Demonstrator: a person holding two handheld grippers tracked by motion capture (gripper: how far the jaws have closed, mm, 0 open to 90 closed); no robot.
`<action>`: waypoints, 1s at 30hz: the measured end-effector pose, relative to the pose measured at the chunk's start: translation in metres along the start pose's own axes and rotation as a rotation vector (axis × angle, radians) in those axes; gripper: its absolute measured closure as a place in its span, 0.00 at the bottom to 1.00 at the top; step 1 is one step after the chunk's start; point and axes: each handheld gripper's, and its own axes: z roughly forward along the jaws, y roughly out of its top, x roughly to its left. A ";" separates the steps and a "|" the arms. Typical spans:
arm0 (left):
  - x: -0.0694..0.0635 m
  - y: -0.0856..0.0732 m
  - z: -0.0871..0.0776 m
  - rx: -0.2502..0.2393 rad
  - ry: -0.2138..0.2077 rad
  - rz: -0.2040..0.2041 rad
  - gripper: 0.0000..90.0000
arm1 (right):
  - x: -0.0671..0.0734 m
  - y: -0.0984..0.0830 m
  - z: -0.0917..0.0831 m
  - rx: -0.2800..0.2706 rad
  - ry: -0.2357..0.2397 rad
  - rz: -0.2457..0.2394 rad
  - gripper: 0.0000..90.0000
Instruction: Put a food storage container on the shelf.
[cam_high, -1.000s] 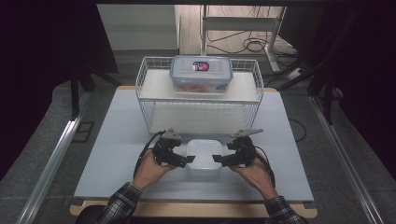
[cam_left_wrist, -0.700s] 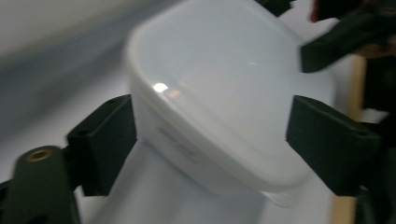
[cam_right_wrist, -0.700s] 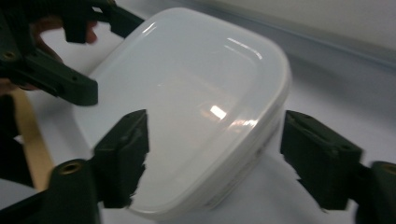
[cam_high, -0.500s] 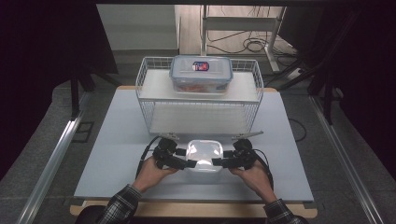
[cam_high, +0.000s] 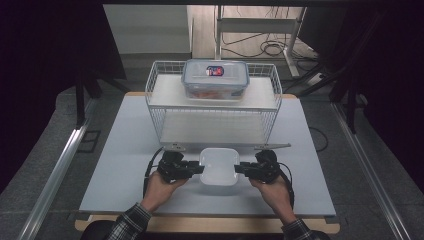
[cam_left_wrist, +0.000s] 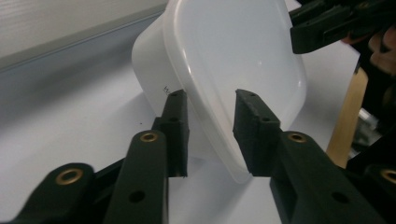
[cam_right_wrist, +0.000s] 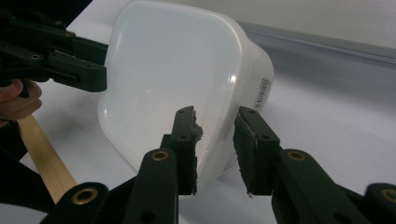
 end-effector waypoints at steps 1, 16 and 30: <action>0.001 0.000 -0.001 -0.007 -0.007 -0.006 0.81 | -0.001 0.000 -0.001 -0.010 0.000 0.006 0.82; 0.000 0.003 -0.008 -0.051 0.053 -0.003 0.89 | 0.010 0.002 -0.002 -0.085 -0.065 -0.067 0.86; -0.003 0.022 -0.027 -0.097 0.086 0.038 0.89 | 0.018 0.022 -0.008 -0.149 -0.056 -0.111 0.86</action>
